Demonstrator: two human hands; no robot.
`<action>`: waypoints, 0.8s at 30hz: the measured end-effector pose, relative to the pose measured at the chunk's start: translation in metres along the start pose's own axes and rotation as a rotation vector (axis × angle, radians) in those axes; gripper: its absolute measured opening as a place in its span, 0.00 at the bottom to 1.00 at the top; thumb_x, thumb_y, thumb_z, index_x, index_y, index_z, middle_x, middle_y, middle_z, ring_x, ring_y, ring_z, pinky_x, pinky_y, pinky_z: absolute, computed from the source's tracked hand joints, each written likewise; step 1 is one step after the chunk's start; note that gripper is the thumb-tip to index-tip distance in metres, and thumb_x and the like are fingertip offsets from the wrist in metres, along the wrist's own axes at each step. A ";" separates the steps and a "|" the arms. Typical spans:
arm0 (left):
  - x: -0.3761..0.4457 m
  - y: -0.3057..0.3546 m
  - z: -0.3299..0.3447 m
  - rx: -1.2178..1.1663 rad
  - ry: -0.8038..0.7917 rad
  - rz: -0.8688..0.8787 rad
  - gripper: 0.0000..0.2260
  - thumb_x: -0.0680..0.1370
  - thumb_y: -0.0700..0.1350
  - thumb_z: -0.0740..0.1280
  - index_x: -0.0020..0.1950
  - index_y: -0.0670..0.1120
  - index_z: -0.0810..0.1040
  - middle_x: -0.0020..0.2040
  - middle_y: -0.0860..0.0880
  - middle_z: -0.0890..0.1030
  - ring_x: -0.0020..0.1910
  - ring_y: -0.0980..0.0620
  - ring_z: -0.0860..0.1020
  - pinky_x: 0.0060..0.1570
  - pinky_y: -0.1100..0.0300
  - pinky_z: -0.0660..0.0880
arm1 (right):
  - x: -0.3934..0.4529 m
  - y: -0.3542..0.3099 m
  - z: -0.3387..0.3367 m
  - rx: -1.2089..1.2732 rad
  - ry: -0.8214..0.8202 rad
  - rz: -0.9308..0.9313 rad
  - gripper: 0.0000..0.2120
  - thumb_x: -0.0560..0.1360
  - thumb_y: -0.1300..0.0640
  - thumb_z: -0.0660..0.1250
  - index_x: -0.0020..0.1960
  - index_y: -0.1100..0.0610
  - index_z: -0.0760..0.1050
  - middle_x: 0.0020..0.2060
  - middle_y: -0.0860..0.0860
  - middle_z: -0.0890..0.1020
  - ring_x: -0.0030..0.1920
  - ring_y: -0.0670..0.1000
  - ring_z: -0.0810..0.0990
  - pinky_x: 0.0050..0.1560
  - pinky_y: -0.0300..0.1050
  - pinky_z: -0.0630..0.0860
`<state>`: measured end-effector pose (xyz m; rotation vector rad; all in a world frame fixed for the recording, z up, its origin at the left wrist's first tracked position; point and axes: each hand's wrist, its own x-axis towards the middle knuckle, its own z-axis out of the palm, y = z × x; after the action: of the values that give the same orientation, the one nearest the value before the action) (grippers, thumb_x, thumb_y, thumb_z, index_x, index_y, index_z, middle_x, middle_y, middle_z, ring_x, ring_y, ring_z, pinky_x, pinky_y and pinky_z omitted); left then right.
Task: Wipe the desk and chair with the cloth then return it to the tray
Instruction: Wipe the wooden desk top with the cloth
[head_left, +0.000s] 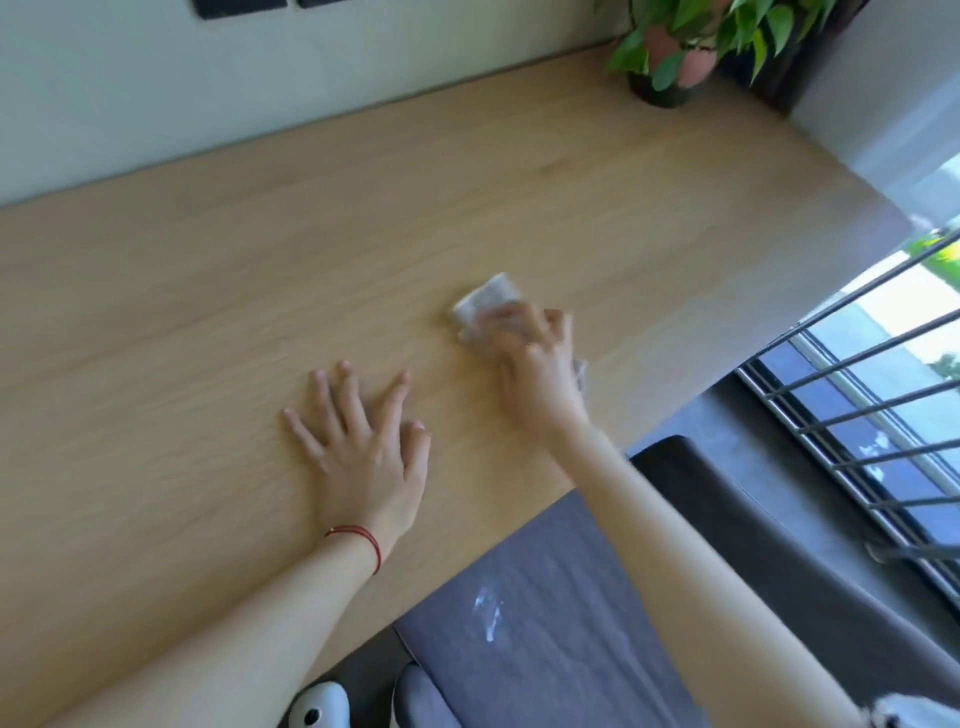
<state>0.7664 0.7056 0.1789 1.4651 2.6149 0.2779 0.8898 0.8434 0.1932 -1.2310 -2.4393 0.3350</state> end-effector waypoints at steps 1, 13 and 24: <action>-0.001 0.000 -0.001 -0.017 0.002 -0.003 0.25 0.75 0.56 0.47 0.69 0.54 0.69 0.75 0.38 0.60 0.76 0.37 0.51 0.70 0.31 0.45 | -0.025 -0.015 0.003 0.022 -0.056 -0.107 0.19 0.76 0.60 0.56 0.60 0.46 0.77 0.65 0.49 0.73 0.56 0.55 0.66 0.49 0.42 0.64; 0.001 -0.005 0.003 -0.175 0.059 -0.002 0.24 0.74 0.56 0.52 0.70 0.58 0.68 0.76 0.40 0.58 0.77 0.40 0.49 0.71 0.37 0.39 | -0.051 0.013 -0.023 -0.119 0.068 0.320 0.21 0.74 0.68 0.60 0.60 0.49 0.79 0.65 0.51 0.73 0.59 0.59 0.67 0.57 0.52 0.69; -0.098 -0.022 -0.044 -0.727 0.154 0.218 0.14 0.71 0.37 0.59 0.51 0.46 0.79 0.47 0.48 0.77 0.47 0.52 0.76 0.50 0.58 0.72 | -0.188 -0.044 -0.043 0.160 -0.180 0.110 0.15 0.79 0.59 0.62 0.65 0.50 0.73 0.64 0.54 0.71 0.60 0.60 0.69 0.57 0.58 0.72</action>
<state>0.7901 0.6063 0.2192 1.4633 2.0684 1.2475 0.9791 0.6671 0.2050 -1.3177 -2.4403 0.6854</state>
